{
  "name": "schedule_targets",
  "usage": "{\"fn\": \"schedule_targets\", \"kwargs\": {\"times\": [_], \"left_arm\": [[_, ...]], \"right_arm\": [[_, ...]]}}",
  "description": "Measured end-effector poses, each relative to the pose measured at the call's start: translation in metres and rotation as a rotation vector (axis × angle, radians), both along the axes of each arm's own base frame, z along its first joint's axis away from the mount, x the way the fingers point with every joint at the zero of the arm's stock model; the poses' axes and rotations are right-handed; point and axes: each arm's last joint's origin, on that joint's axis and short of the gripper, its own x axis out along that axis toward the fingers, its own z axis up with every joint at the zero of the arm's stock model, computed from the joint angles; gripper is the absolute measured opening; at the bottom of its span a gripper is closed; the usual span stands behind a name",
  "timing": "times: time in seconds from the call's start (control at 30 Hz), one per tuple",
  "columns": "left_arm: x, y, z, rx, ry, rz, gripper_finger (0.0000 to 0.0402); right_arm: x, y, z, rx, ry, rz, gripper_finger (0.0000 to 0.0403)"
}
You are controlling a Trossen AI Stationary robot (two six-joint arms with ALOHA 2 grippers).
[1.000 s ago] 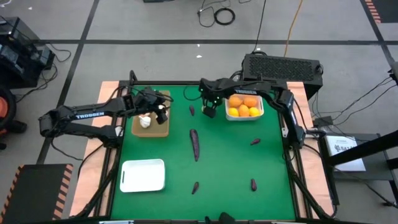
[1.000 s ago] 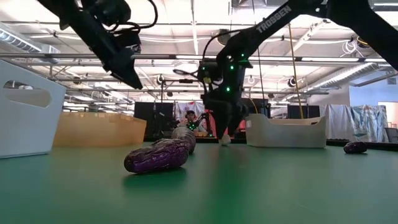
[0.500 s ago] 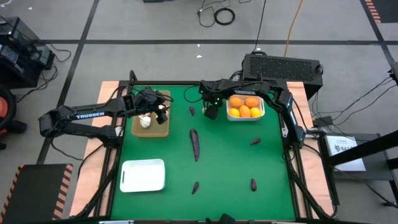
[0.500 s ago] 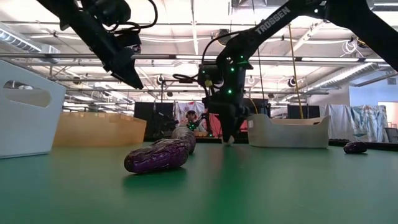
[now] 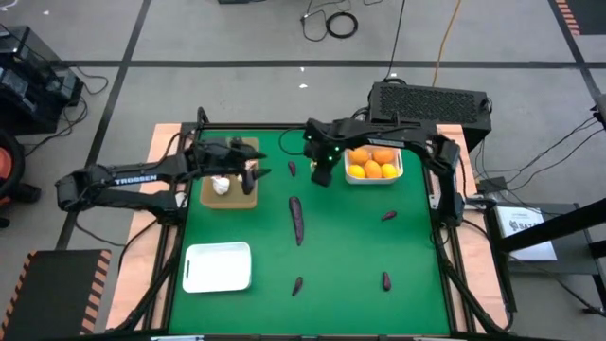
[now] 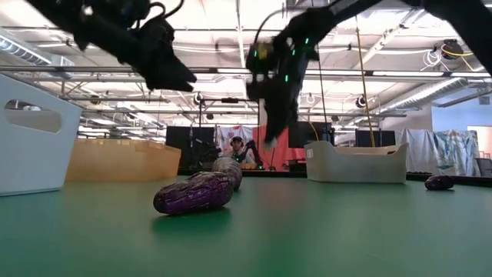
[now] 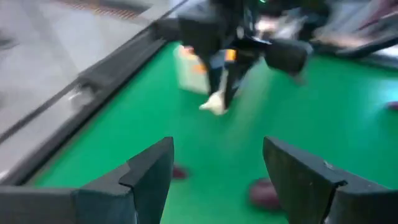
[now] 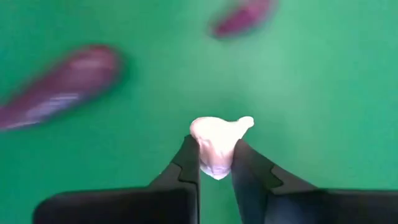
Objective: Sort produce into baskets
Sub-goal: Put the white garlic into the orange bin
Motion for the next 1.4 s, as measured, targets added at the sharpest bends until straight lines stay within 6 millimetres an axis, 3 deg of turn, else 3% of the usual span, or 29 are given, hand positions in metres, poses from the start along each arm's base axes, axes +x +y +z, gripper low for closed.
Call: {"fn": "schedule_targets", "kwargs": {"times": [0.23,0.33,0.67,1.03,1.2,1.4], "left_arm": [[-0.003,-0.021,-0.037,-0.031,-0.203,-0.143,0.0253],[0.000,-0.035,-0.036,0.061,-0.286,-0.235,0.0253],[0.011,-0.082,-0.033,0.702,-0.318,-0.556,0.0253],[0.027,-0.090,-0.033,0.786,-0.258,-0.482,0.0253],[0.031,-0.090,-0.027,0.936,-0.271,-0.485,0.0253],[0.034,-0.090,-0.023,0.974,-0.270,-0.481,0.0253]], "right_arm": [[0.001,0.045,0.060,0.146,-0.324,0.276,0.0059],[0.008,0.064,0.073,0.164,-0.438,0.378,0.0060],[0.026,0.097,0.080,0.149,-0.560,0.455,0.0061],[0.031,0.104,0.085,0.168,-0.608,0.421,0.0061],[0.031,0.104,0.085,0.187,-0.601,0.395,0.0061],[0.031,0.104,0.085,0.221,-0.595,0.349,0.0061]]}}
